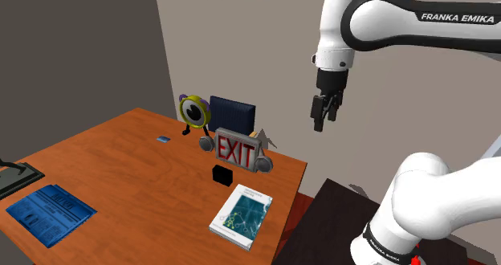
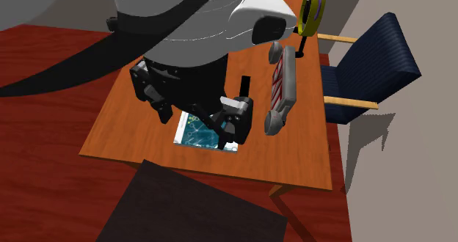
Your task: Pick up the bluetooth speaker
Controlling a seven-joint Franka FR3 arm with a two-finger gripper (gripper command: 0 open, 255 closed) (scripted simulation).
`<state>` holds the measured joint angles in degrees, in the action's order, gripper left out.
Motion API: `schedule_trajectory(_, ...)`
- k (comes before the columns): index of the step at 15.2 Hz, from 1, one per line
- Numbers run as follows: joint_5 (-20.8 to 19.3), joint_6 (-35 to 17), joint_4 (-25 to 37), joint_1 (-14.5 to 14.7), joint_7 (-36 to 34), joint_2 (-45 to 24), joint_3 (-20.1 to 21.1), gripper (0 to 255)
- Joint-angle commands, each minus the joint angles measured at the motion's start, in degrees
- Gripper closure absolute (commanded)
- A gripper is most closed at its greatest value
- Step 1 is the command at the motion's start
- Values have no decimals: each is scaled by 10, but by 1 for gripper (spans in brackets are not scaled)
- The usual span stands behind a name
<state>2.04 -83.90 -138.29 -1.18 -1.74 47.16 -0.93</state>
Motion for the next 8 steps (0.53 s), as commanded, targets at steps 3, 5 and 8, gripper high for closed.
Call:
schedule_trajectory(3,-2,-43,-17,2,8,-24,-1,0)
schedule_trajectory(5,-3,-86,-30,4,16,-51,-3,0)
schedule_trajectory(8,-5,-151,-43,7,27,-98,-5,0)
